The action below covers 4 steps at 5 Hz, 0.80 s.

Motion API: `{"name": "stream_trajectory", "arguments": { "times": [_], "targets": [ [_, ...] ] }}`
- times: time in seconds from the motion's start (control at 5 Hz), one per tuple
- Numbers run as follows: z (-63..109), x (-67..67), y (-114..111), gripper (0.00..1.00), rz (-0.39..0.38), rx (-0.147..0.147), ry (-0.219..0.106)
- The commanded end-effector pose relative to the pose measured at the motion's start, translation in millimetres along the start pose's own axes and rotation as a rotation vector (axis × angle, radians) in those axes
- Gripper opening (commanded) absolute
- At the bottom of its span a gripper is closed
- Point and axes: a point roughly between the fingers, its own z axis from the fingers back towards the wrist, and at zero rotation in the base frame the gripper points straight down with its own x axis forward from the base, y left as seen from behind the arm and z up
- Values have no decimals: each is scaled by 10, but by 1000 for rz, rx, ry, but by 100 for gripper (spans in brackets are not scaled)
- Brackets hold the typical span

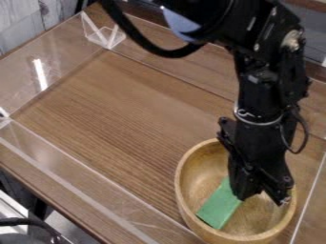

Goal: Put the green block in the brown bowl

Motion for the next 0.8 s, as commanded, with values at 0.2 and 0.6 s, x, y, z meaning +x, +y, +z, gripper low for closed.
{"name": "stream_trajectory", "arguments": {
  "times": [0.2, 0.6],
  "targets": [
    [117, 42, 76, 0, 32, 17, -72],
    [142, 31, 128, 0, 67, 23, -83]
  ]
}}
